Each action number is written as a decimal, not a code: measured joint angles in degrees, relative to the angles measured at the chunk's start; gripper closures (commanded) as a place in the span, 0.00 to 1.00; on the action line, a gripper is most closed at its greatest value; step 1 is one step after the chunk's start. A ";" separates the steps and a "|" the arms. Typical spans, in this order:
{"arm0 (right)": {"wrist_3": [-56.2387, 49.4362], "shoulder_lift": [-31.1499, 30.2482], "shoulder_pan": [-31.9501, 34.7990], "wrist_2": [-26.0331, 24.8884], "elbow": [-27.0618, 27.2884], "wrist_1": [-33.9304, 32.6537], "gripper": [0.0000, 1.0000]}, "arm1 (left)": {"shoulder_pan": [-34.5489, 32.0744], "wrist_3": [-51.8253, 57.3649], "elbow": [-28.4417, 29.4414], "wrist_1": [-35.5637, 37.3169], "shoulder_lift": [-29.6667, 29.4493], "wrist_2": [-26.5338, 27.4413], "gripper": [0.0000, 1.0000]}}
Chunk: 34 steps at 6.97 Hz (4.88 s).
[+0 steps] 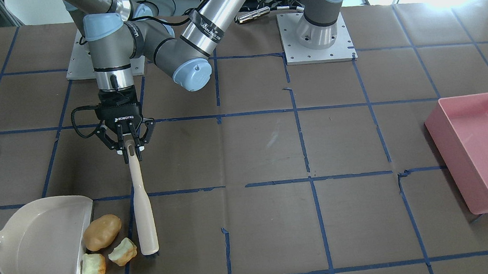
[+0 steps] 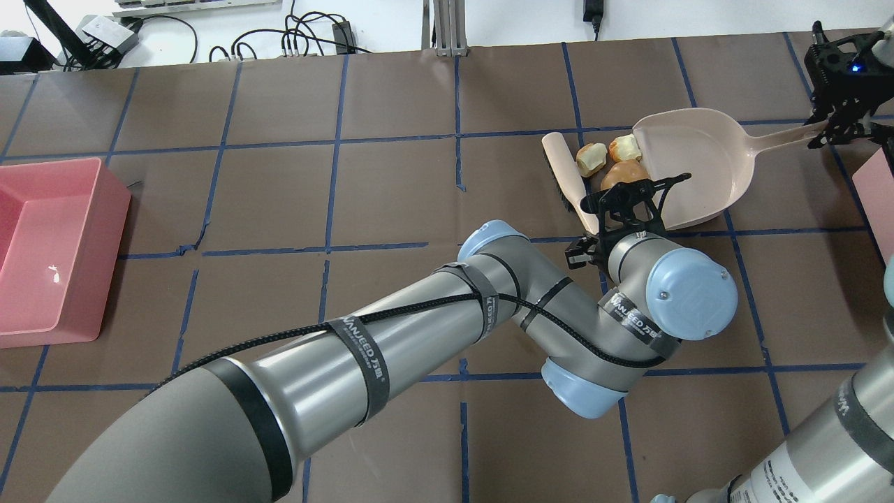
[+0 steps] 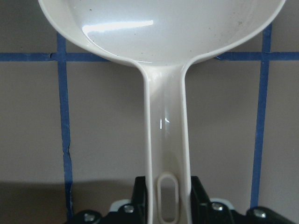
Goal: Sweep and dump trash in nearest bin
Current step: 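Sweep the potato and bread pieces into the dustpan with the left gripper, then pull the brush back with the left gripper while the right gripper lifts the dustpan away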
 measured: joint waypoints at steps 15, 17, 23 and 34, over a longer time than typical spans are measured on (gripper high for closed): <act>5.36 0.15 0.07 -0.97 0.49 0.93 1.00 | -3.28 -10.69 12.47 -7.16 -9.32 4.32 1.00; 5.38 0.16 0.06 -0.91 0.49 0.92 1.00 | -3.25 -10.45 13.07 -9.53 -9.58 4.24 1.00; 5.38 0.24 0.06 -0.90 0.49 0.90 1.00 | -3.24 -0.77 16.59 -11.58 -11.19 1.96 1.00; 5.38 0.51 0.06 -0.73 0.58 0.73 1.00 | -3.22 34.49 21.43 -12.22 -9.65 -7.38 1.00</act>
